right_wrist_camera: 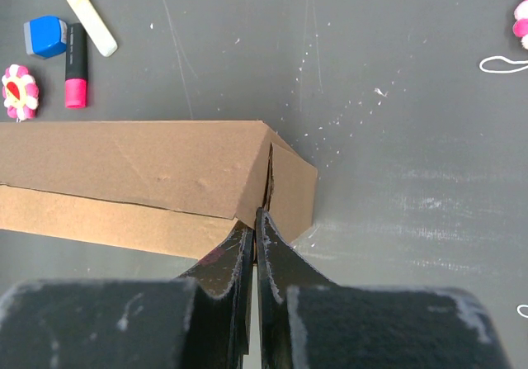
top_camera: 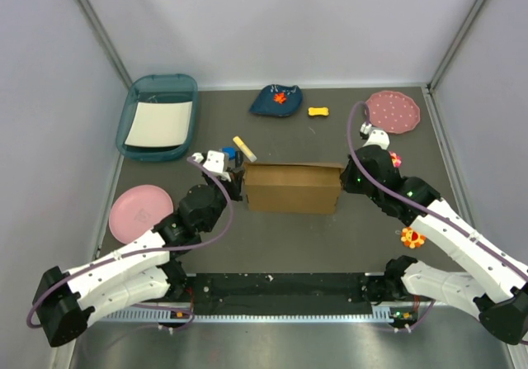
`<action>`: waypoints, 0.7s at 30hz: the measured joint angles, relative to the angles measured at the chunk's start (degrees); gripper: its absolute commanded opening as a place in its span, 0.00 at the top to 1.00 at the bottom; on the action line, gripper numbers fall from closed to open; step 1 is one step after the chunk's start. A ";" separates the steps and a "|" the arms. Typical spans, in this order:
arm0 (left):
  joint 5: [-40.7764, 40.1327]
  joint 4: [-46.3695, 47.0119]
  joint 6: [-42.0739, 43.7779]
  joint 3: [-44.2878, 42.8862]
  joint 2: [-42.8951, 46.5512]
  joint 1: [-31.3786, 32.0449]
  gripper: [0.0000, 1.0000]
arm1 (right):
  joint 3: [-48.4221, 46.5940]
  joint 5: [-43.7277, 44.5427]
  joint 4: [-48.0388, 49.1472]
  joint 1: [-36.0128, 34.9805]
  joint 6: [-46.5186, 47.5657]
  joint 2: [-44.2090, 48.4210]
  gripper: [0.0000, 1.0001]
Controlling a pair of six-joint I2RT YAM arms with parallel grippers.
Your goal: Fold the paper box
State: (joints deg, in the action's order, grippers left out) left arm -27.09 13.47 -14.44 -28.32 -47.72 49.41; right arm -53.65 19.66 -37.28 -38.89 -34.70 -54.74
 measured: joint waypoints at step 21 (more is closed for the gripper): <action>0.94 -7.69 -2.16 -1.70 1.40 0.13 0.79 | 0.02 -0.04 0.07 0.00 0.00 -0.02 1.00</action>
State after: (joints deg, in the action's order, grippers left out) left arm -26.15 5.78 -16.60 -30.02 -46.33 49.54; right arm -53.63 19.62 -37.21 -38.89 -34.70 -54.76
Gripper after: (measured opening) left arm 0.189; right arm 0.007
